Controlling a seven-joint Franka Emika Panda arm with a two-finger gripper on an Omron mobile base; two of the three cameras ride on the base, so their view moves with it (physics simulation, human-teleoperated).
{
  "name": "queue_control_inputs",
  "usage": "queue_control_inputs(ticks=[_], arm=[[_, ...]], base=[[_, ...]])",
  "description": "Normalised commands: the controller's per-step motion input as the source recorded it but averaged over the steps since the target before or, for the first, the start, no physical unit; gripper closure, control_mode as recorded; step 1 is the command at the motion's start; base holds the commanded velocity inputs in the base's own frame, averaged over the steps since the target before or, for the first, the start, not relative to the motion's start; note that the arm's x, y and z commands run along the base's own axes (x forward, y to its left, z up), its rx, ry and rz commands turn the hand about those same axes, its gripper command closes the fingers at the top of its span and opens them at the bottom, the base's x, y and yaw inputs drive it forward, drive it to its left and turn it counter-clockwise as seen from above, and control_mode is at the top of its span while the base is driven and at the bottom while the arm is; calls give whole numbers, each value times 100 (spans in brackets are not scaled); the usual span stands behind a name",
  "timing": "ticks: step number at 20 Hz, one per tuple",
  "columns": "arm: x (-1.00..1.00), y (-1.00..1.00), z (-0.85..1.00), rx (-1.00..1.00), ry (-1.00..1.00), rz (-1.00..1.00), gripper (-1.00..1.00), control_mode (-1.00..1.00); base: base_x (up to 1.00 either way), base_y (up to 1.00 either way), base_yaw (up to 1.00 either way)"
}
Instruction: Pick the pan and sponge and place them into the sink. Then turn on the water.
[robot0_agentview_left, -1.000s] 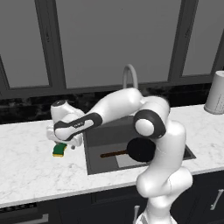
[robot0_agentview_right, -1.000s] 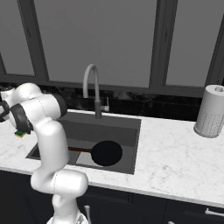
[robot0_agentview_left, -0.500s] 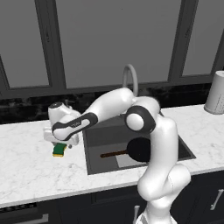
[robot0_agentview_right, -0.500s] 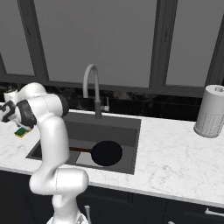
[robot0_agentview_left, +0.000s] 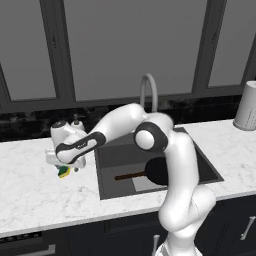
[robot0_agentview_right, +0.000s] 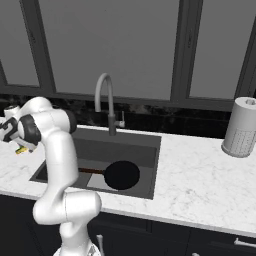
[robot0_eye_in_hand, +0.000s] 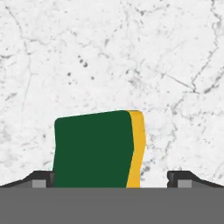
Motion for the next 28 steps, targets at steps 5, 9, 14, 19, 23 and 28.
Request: queue_control_inputs(ticks=[5,9,14,19,23,28], arm=[[0,17,-25,0,-6,0,-100,-100],[0,8,-35,0,-6,1,-100,-100],[0,2,-32,0,-2,0,100,-100],[-4,0,-20,0,-4,0,100,-100],[-13,0,-9,0,-10,0,100,-100],[-43,-2,9,4,-29,0,100,-100]], base=[[0,0,0],[0,0,0],[0,0,0],[0,0,0],[0,0,0],[0,0,0]])
